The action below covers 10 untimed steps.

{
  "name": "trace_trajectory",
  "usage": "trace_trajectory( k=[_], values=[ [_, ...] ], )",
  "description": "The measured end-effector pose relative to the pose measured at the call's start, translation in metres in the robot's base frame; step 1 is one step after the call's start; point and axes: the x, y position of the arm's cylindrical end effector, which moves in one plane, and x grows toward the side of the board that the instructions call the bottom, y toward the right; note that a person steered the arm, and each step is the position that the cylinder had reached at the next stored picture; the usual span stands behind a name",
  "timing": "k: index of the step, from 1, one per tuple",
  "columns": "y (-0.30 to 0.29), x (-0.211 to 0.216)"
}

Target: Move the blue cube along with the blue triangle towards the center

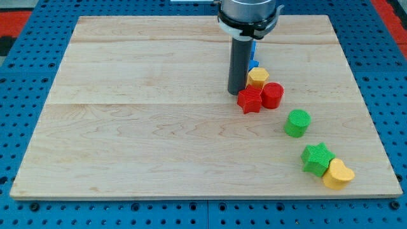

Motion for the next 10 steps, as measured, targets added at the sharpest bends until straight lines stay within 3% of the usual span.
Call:
trace_trajectory(
  k=[2,3,4,5,10],
  values=[
    [-0.061,-0.069],
    [-0.055,-0.131],
    [-0.013,-0.194],
    [0.016,-0.210],
    [0.040,-0.096]
  ],
)
